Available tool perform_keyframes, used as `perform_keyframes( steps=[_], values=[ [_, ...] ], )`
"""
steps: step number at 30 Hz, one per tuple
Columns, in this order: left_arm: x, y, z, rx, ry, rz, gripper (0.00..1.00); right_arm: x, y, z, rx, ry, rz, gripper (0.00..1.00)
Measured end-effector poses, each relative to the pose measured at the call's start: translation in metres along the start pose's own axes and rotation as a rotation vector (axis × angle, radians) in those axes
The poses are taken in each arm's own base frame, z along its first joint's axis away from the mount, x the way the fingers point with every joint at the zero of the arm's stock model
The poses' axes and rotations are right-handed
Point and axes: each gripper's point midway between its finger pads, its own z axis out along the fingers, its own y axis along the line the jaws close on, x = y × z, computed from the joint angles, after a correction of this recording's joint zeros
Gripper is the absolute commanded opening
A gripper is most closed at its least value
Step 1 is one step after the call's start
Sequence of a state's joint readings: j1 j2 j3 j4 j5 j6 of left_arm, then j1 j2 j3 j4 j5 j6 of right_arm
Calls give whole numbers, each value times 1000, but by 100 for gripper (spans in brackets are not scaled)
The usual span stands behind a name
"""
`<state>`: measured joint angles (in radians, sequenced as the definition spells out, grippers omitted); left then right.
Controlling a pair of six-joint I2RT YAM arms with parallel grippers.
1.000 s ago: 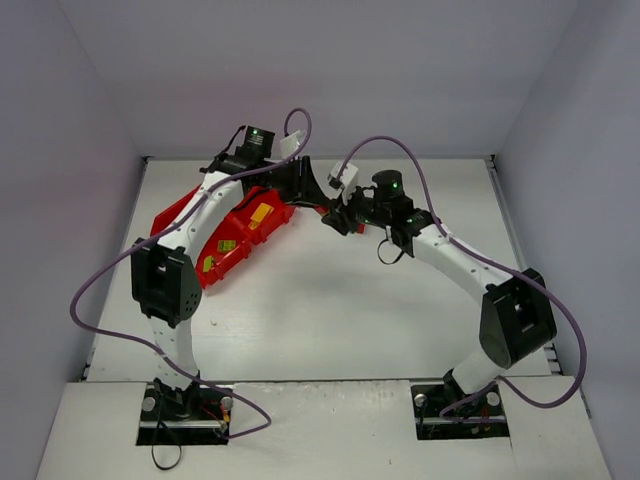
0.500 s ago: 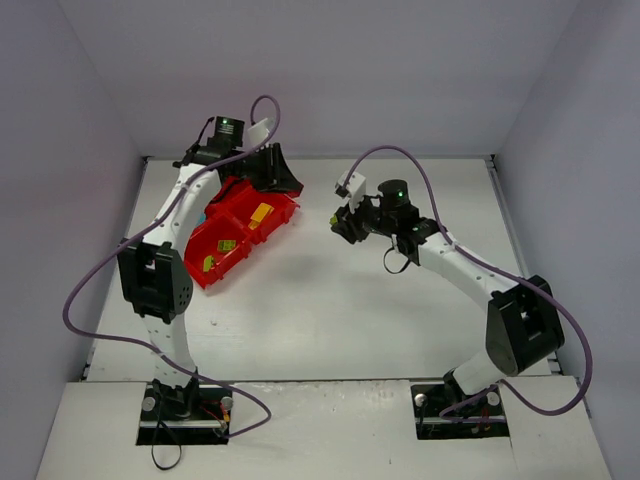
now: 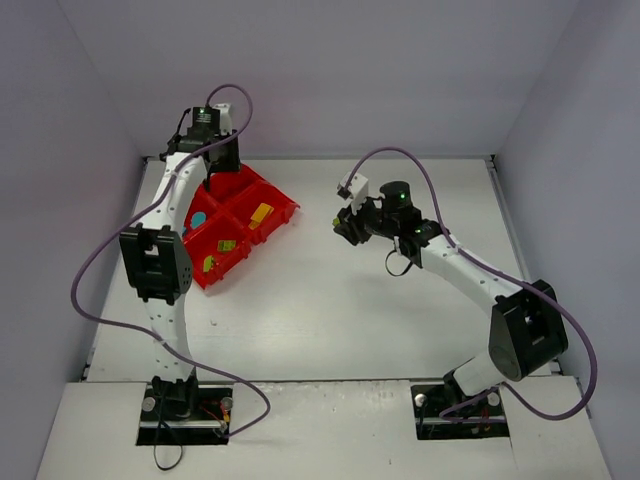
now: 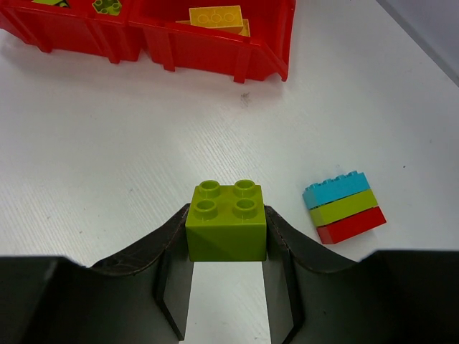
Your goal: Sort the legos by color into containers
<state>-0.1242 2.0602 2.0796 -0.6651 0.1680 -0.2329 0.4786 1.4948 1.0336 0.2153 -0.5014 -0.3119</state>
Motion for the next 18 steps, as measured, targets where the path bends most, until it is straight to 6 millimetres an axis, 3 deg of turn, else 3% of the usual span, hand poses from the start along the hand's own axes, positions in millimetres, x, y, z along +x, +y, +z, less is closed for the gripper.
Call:
perform_keyframes(
  steps=[6,8,10,13,18],
  values=[
    [19,38,45,-127,55,24,13,1,0,0,-1,6,3,0],
    [26,47,54,-155,72,28,24,3,1,-1,-3,11,5,1],
    [28,54,61,-177,80,30,43,4,1,-1,-4,16,8,1],
    [24,61,69,-197,69,32,55,4,2,-1,-5,18,8,1],
    [21,62,68,-201,63,29,59,4,2,-1,-6,19,7,2]
  ],
)
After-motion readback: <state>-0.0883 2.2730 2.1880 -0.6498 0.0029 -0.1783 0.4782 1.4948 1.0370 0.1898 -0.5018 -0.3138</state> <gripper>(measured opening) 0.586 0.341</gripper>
